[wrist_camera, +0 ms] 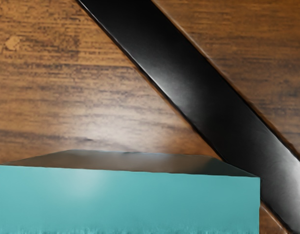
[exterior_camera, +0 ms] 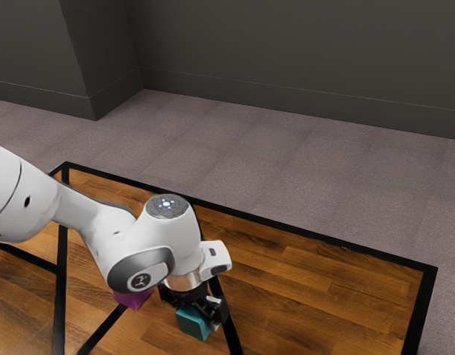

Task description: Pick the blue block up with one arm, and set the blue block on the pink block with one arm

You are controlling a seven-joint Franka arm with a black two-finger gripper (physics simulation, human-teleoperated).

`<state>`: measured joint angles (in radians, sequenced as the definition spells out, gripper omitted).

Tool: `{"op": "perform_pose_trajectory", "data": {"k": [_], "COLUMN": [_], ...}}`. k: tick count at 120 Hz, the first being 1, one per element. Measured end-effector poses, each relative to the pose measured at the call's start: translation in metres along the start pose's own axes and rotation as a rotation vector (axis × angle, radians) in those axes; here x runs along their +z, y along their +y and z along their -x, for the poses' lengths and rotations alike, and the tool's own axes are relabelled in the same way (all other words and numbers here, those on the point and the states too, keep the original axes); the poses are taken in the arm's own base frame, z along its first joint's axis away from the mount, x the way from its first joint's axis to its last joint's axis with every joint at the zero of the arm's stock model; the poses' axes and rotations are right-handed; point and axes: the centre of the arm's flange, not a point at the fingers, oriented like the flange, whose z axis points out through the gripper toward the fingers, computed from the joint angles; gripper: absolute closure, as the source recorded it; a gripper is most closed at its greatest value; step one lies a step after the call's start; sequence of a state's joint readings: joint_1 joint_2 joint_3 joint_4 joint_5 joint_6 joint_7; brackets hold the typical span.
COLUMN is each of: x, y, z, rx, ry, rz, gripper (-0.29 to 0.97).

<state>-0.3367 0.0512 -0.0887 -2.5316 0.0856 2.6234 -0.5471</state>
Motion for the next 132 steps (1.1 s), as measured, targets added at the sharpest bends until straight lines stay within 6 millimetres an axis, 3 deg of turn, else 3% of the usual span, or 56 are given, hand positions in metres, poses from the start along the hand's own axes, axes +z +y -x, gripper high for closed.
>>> {"op": "perform_pose_trajectory", "data": {"k": [8, 26, 40, 55, 72, 83, 97, 119, 132], "x": [0.002, -0.003, -0.006, -0.022, -0.067, -0.098, -0.121, -0.131, -0.135], "y": [0.003, 0.002, 0.001, 0.002, -0.001, -0.022, -0.060, -0.091, -0.113], "z": [0.002, -0.001, -0.002, -0.005, -0.005, -0.002, 0.014, 0.048, 0.054], "rx": [0.001, -0.017, -0.027, -0.032, -0.034, -0.079, -0.144, -0.189, -0.213], "ry": [0.000, 0.014, 0.022, 0.052, 0.114, 0.136, 0.134, 0.111, 0.102], "rz": [0.004, 0.013, 0.016, 0.026, 0.029, 0.021, -0.001, -0.034, -0.045], "gripper": [0.06, 0.25, 0.31, 0.32, 0.32, 0.32, 0.31, 0.31, 0.31]}}
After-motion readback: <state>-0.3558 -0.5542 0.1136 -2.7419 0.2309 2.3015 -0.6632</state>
